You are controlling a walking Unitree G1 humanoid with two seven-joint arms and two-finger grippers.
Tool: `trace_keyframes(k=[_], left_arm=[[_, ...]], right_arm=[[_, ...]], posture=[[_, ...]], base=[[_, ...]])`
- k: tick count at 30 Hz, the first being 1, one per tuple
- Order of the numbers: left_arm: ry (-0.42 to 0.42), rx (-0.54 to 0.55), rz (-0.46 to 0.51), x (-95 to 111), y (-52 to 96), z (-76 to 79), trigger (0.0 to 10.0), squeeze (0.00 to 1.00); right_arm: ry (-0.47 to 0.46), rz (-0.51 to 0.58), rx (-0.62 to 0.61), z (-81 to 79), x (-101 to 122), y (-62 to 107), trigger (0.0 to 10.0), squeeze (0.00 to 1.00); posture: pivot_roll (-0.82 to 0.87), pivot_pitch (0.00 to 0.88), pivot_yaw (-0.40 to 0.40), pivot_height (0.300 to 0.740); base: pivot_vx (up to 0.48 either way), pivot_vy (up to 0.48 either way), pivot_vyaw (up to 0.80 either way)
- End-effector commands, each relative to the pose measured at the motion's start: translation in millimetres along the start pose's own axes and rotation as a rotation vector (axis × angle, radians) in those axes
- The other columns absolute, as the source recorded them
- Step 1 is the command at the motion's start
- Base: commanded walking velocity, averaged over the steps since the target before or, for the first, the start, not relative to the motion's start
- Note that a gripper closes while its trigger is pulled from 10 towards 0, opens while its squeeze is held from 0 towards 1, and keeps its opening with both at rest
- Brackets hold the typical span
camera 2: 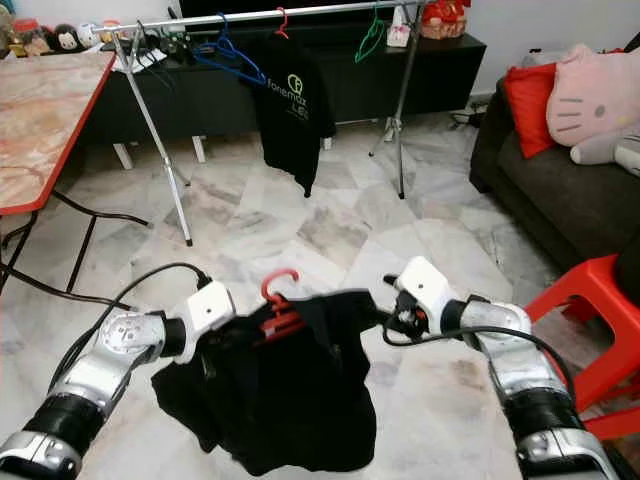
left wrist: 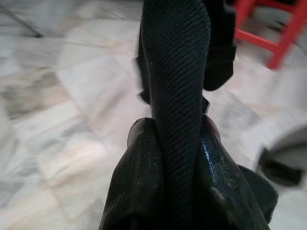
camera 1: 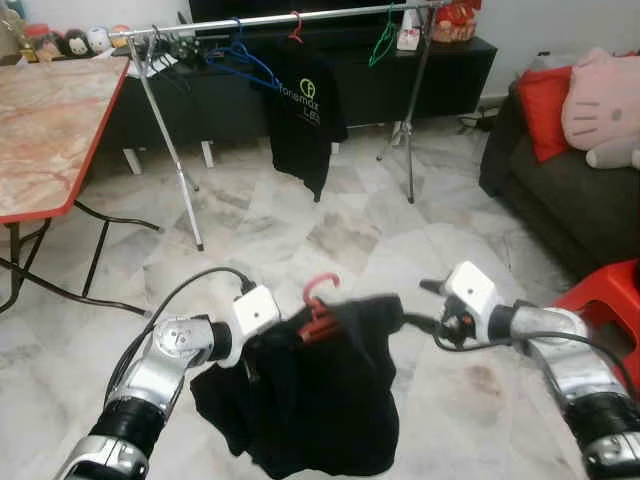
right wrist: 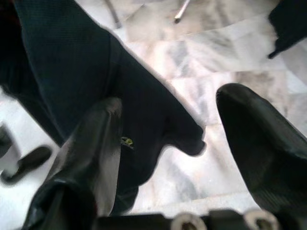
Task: Hang hanger
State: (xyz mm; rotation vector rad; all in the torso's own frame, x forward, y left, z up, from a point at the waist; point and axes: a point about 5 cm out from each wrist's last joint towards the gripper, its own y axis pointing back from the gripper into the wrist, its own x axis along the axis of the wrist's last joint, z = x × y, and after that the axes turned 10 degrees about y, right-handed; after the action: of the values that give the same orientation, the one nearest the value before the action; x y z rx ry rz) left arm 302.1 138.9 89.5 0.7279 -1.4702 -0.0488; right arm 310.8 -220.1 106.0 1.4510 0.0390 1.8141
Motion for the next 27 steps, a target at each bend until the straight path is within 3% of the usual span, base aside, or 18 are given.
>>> trace_keyframes(k=[1, 3, 12, 14, 15, 16, 24, 25, 27], left_arm=[[-0.042, -0.051, 0.001, 11.2, 2.0, 3.9, 10.0, 0.0], [-0.059, -0.09, -0.017, 13.9, 1.0, 9.4, 10.0, 0.0], [-0.09, -0.149, -0.029, 29.8, -3.5, 22.0, 10.0, 0.0], [-0.094, -0.147, -0.031, 32.0, -5.1, 21.7, 10.0, 0.0], [-0.095, -0.146, -0.033, 33.0, -5.5, 21.7, 10.0, 0.0], [-0.096, -0.147, -0.034, 34.3, -6.4, 21.7, 10.0, 0.0], [-0.104, -0.15, -0.004, 48.8, -12.9, 25.8, 10.0, 0.0], [-0.097, -0.158, 0.007, 50.0, -13.4, 26.8, 10.0, 0.0], [-0.088, -0.169, 0.021, 52.0, -13.3, 28.0, 10.0, 0.0]], right_arm=[[0.044, 0.036, 0.099, -1.6, 14.2, 3.6, 10.0, 0.0], [0.072, 0.048, 0.196, -7.7, 22.6, 5.4, 10.0, 0.0], [0.076, 0.075, 0.38, -22.8, 37.1, 5.7, 10.0, 0.0], [0.074, 0.071, 0.413, -25.9, 37.8, 6.0, 10.0, 0.85], [0.077, 0.068, 0.423, -26.9, 38.2, 6.5, 10.0, 0.85], [0.082, 0.062, 0.428, -27.8, 37.8, 6.2, 10.0, 1.0], [0.119, 0.03, 0.313, -20.7, 36.7, -4.7, 10.0, 1.0], [0.127, 0.041, 0.31, -20.7, 37.6, -5.1, 10.0, 0.0], [0.132, 0.051, 0.294, -19.8, 38.3, -5.6, 10.0, 0.0]], posture=[[-0.09, 0.0, -0.045, 0.74], [-0.1, 0.0, -0.048, 0.74], [-0.1, 0.0, -0.05, 0.74], [-0.1, 0.0, -0.055, 0.74], [-0.1, 0.0, -0.055, 0.74], [-0.1, 0.0, -0.06, 0.74], [-0.1, 0.0, -0.064, 0.74], [-0.1, 0.0, -0.064, 0.74], [-0.1, 0.0, -0.064, 0.74]], base=[[0.0, 0.0, 0.0], [0.0, 0.0, 0.0], [0.0, 0.0, 0.0], [0.0, 0.0, 0.0], [0.0, 0.0, 0.0], [0.0, 0.0, 0.0], [0.0, 0.0, 0.0], [0.0, 0.0, 0.0], [0.0, 0.0, 0.0]])
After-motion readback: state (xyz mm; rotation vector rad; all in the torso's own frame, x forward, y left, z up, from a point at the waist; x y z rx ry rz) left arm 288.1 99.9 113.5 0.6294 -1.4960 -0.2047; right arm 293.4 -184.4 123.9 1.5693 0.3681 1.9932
